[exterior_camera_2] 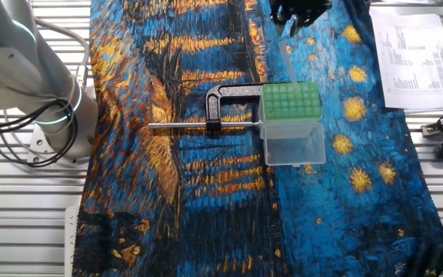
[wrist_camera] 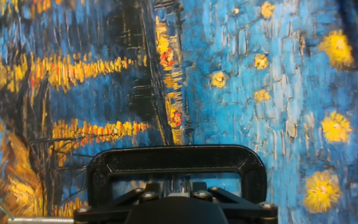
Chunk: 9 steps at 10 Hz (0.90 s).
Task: Insert a large pipette tip into the holder for large pipette tips
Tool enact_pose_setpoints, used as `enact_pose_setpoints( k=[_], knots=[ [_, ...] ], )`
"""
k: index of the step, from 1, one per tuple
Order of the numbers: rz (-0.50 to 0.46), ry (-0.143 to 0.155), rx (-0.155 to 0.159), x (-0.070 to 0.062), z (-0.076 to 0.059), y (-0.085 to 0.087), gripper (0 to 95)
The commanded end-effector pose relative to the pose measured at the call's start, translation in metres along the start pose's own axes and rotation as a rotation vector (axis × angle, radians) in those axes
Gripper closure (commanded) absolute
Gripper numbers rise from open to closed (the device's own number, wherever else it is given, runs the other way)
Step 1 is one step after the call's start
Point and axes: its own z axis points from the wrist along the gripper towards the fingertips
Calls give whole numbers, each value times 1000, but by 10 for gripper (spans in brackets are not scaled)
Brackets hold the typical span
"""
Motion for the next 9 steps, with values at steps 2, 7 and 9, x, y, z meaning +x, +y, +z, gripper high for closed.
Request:
enact_pose_setpoints(
  k=[2,7,9],
  knots=[
    [-26,11,-8,4,7,11,950],
    [-103,49,-10,7,10,12,950],
    [-171,60,-12,8,10,12,950]
  ],
)
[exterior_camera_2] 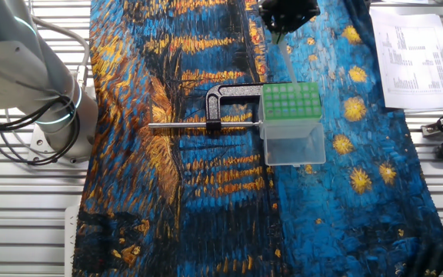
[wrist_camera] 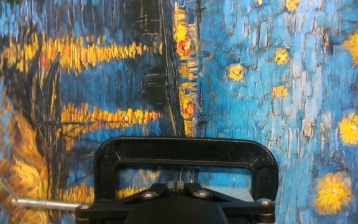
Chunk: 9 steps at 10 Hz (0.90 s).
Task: Insert a large pipette tip into the holder for large pipette tips
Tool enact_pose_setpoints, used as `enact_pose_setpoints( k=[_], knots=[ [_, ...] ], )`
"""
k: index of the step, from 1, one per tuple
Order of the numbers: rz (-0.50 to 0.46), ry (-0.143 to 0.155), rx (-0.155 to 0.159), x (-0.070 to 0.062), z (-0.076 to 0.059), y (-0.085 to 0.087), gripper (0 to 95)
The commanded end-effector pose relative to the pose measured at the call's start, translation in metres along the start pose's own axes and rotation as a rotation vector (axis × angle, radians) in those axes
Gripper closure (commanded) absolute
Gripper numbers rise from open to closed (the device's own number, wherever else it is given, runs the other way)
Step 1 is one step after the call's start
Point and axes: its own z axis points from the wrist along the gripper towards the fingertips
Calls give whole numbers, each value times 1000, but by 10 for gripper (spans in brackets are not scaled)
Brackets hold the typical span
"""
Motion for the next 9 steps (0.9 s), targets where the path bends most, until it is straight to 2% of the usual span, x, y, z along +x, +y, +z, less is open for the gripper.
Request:
enact_pose_setpoints(
  k=[1,2,4,7,9],
  knots=[
    [-55,9,-2,2,-2,3,950],
    [-60,10,-3,4,-3,5,950],
    [-74,9,-1,16,-2,12,950],
    [-89,11,-2,18,-9,-1,950],
    [-123,33,-5,19,-12,-10,950]
  ],
)
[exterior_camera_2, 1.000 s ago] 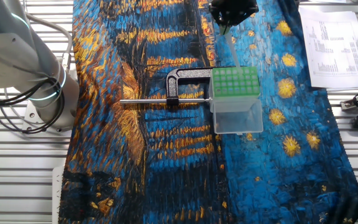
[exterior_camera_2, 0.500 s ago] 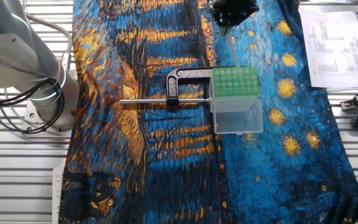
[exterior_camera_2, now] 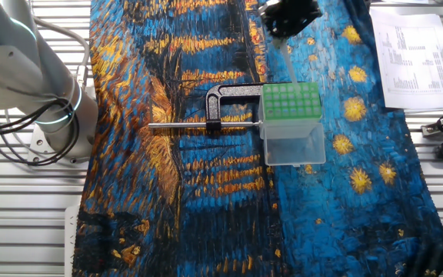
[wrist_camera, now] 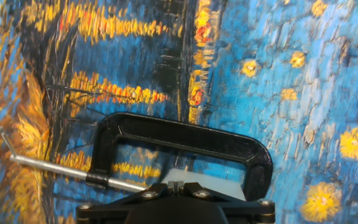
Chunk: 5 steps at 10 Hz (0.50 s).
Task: Insert a large pipette tip into the holder for large pipette tips
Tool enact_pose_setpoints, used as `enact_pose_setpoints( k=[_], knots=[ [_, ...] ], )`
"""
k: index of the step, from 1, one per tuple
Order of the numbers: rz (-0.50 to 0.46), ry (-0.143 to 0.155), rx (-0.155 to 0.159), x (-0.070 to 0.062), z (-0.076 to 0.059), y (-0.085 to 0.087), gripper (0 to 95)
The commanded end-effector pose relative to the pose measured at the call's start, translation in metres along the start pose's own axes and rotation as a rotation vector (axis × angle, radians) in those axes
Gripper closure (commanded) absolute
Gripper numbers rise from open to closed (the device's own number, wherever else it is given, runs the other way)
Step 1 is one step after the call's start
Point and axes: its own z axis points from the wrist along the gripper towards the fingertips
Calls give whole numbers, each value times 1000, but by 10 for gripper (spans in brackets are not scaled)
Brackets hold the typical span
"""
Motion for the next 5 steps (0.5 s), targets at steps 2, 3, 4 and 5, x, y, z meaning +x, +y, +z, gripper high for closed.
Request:
enact_pose_setpoints(
  k=[2,3,4,5],
  knots=[
    [-34,4,-5,3,2,-2,950],
    [-61,-3,-21,3,3,-1,760],
    [-73,-5,-26,2,2,-1,760],
    [-86,-9,-37,2,3,-1,760]
  ],
)
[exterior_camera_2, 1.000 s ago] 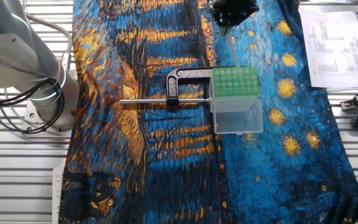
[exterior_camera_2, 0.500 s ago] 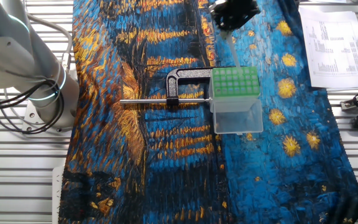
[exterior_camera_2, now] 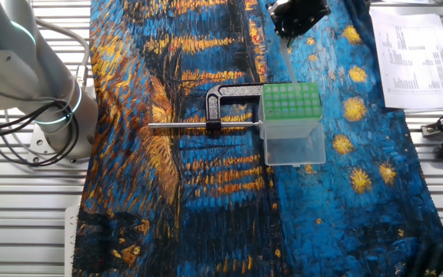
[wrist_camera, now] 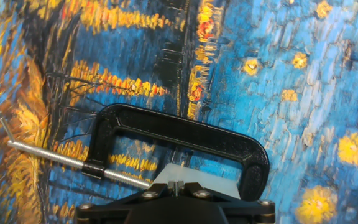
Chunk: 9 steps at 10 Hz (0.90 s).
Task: Insert a large pipette tip into the holder for large pipette tips
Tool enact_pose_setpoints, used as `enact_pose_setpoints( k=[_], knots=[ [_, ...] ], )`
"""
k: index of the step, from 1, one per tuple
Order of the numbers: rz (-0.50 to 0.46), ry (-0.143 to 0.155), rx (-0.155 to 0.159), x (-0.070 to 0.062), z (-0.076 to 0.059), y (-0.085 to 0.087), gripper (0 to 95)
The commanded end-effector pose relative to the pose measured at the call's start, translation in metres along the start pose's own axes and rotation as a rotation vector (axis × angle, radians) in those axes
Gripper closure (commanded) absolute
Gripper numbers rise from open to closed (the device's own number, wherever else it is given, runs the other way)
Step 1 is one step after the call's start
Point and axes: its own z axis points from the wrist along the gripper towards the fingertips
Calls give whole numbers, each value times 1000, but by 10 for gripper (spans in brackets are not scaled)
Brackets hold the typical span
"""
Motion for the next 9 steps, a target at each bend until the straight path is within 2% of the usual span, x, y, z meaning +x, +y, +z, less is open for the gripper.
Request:
enact_pose_setpoints(
  k=[1,3,5,9],
  knots=[
    [-23,-7,-23,-1,0,-2,760],
    [-26,-8,-38,-5,-2,2,760],
    [-21,-3,-38,-7,0,10,760],
    [-56,0,-39,-7,-1,13,760]
  ],
)
